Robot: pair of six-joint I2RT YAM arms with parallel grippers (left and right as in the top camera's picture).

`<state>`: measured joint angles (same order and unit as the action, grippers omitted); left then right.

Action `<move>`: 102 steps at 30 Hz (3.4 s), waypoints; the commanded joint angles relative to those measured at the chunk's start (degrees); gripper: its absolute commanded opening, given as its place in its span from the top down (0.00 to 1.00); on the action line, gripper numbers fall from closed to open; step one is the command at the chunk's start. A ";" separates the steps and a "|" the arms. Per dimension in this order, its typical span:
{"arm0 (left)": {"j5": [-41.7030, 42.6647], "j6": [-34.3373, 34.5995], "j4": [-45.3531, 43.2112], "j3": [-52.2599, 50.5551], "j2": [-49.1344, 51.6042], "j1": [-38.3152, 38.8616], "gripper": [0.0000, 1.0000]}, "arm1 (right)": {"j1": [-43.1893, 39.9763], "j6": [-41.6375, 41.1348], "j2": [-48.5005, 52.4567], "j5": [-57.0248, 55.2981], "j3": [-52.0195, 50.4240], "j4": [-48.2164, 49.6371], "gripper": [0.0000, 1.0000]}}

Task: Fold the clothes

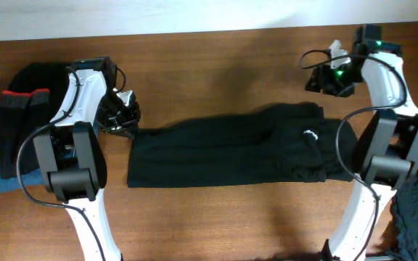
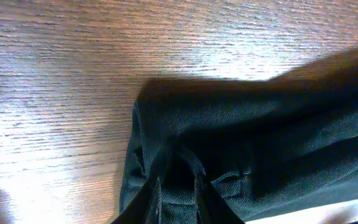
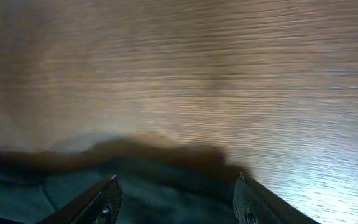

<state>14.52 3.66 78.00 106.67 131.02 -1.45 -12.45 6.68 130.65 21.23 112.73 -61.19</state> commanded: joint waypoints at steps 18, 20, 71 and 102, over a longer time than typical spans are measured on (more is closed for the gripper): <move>-0.42 -0.55 -0.02 0.31 -2.27 -0.17 0.81 | 2.32 -0.07 1.31 -8.68 -0.83 -5.27 0.36; -0.42 -0.55 0.11 0.31 -2.27 -0.17 0.81 | 2.32 -0.07 1.31 -8.68 -2.34 -5.22 0.36; -0.44 -0.55 -0.37 0.31 -2.27 -0.09 0.81 | 2.32 0.61 -3.23 -3.76 0.55 -12.07 0.96; -0.42 -0.55 -0.85 0.31 -2.27 -0.09 0.81 | 2.32 4.00 -2.93 -21.86 0.31 -28.79 0.84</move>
<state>14.52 3.66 77.30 106.67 131.02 -1.45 -9.98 9.54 130.02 0.73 112.25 -90.21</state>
